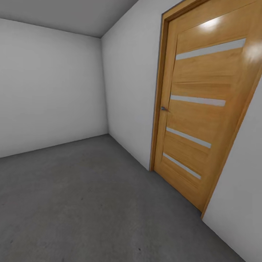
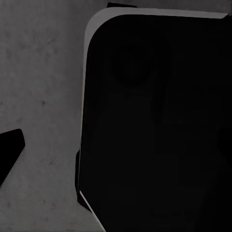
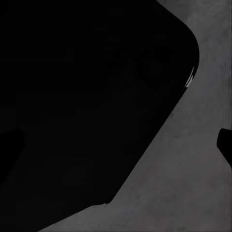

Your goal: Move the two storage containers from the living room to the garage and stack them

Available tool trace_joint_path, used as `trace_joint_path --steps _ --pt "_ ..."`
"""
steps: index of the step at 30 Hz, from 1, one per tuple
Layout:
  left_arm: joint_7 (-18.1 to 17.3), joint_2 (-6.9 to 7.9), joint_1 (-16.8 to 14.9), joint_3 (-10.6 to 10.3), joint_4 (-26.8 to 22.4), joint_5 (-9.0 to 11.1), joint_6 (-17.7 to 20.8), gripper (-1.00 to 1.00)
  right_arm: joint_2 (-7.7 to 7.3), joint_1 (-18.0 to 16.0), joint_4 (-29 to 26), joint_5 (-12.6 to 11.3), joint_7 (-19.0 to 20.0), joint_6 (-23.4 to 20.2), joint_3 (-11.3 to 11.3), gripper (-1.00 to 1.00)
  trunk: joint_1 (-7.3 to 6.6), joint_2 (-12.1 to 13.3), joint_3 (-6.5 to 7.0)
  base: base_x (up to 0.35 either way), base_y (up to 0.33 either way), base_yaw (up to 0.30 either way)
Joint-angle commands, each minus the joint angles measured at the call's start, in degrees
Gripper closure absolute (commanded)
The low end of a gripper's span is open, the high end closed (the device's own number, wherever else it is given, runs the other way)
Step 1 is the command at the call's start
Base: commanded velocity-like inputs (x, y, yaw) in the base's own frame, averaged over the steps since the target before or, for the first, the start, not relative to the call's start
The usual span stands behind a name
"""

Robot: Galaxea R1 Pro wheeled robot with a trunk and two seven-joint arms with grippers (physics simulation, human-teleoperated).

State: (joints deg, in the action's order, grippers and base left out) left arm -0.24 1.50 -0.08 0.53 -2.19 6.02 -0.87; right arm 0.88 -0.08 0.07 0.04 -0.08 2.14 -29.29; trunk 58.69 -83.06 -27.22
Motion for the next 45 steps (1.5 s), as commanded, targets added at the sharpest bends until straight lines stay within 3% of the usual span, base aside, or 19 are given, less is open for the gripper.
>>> trace_joint_path --steps 1,19,45 --pt "0.0 0.0 0.0 0.0 0.0 0.6 -0.1 -1.0 0.0 0.0 0.0 0.0 0.0 0.2 -0.1 -1.0 0.03 0.0 -0.04 0.323 0.0 0.0" --pt "0.0 0.0 0.0 0.0 0.0 0.6 -0.1 -1.0 0.02 0.0 0.0 -0.3 0.0 0.2 0.0 -1.0 0.03 0.0 -0.04 0.323 0.0 -0.013" --pt "0.0 0.0 0.0 0.0 0.0 0.6 -0.2 -1.0 0.0 0.0 0.0 -0.3 0.0 0.1 0.0 -1.0 0.03 0.0 -0.04 0.323 0.0 -0.218"
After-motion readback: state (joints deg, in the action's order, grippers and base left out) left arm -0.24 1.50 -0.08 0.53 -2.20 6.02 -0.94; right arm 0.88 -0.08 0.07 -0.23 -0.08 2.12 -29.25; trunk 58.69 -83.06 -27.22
